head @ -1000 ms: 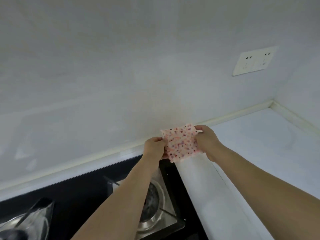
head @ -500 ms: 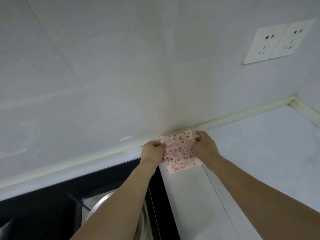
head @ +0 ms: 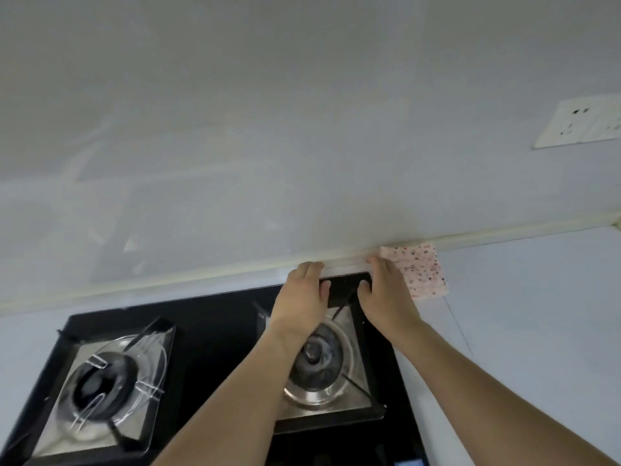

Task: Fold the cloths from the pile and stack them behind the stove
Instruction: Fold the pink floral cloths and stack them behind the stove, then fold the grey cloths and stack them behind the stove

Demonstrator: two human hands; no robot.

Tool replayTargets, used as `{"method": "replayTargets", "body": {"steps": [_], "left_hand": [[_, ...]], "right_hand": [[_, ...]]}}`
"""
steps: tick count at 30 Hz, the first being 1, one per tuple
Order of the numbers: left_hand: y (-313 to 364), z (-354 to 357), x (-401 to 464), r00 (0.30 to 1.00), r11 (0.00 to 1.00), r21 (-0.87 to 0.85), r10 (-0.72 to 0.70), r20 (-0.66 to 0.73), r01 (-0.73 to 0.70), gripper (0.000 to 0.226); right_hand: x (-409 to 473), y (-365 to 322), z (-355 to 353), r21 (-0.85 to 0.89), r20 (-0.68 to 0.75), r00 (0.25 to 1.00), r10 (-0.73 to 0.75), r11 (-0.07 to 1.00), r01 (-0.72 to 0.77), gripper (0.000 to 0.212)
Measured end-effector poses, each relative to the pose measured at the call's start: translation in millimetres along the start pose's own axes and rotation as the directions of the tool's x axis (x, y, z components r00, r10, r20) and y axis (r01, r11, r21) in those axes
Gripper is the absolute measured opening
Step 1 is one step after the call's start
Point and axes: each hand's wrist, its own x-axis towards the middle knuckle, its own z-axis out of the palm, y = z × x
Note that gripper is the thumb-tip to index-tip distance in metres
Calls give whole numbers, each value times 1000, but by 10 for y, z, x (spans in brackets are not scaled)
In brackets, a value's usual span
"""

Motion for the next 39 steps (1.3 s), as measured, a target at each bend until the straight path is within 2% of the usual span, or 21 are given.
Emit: {"method": "replayTargets", "body": {"steps": [8,15,25,28,31,39], "left_hand": [[-1308,-981,-712,998,991,129,39,-45,-33,44],[-2387,-1751,-1208,998,986,166,-18,-65,29,45],[-3461,-2461,-1726,988,983,159,-69,-138,91,45],[-3924,-2743,-1897,981,983,159,-63,-181,92,44],[-4493,-3029,-2115,983,979,174,-75,-165,104,45],[-5807,-3697,-2734,956,963,146,-190,-225,226,41]], "right_hand": [[-595,-1324,760,-40,67,993,-97,994,100,49],[-942,-2310,1440,-57,142,980,-138,987,148,50],[-1234,-3255,2285,-51,221,951,-217,971,234,49],[-1321,-3685,2614,-58,212,946,-246,963,263,48],[-1477,-4177,3017,-46,211,948,-241,966,255,49],[-1812,-5140,4071,-29,328,888,-321,937,349,49]]}}
